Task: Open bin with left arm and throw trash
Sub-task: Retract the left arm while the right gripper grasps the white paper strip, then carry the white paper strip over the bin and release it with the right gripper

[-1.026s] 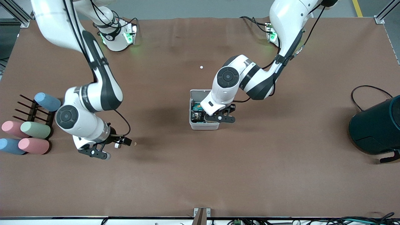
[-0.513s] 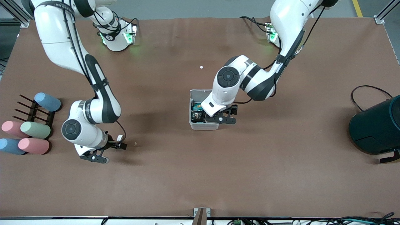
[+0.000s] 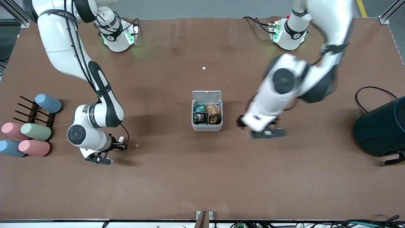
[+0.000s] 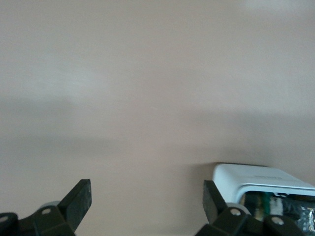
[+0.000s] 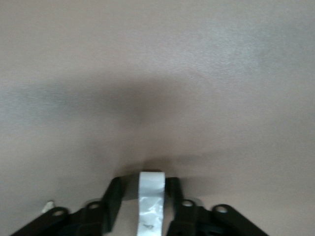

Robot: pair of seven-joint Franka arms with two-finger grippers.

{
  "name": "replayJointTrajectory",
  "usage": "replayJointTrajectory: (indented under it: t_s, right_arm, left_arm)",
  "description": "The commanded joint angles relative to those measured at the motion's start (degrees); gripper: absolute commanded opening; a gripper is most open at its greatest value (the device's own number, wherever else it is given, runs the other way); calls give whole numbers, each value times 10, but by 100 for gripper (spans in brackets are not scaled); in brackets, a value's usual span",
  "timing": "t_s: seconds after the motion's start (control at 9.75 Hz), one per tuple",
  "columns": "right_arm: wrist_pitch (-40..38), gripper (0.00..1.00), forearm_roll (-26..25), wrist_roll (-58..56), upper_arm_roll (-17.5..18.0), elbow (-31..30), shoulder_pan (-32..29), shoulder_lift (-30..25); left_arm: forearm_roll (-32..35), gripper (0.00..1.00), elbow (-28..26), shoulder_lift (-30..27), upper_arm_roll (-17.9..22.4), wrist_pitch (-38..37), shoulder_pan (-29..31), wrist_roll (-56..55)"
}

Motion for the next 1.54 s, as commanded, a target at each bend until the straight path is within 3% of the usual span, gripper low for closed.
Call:
replayJointTrajectory:
  t_s: [0.0, 0.21, 0.31, 0.51, 0.62, 1.13, 1.44]
  right_arm:
    - [0, 0, 0, 8, 2, -5, 2, -4]
    - [0, 0, 4, 38, 9, 11, 10, -8]
    - [-5, 0, 13, 58, 25, 32, 11, -15]
    - [-62, 0, 29, 176, 75, 92, 22, -22]
    - [-94, 0, 29, 248, 84, 131, 45, -22]
    - [-100, 0, 31, 464, 85, 162, 219, -21]
    - [-102, 0, 33, 470, 88, 162, 248, -21]
  left_arm:
    - [-23, 100, -3, -68, -9, -67, 56, 97]
    - [-44, 100, -1, -137, -2, -137, 116, 200]
    - [-49, 100, -2, -173, 32, -172, 115, 262]
    - [-78, 100, -11, -211, 166, -207, 67, 370]
    - [-76, 100, -17, -212, 183, -211, 62, 392]
    - [-69, 100, 20, -209, 175, -213, 78, 360]
    - [-62, 100, 23, -204, 170, -235, 74, 309]
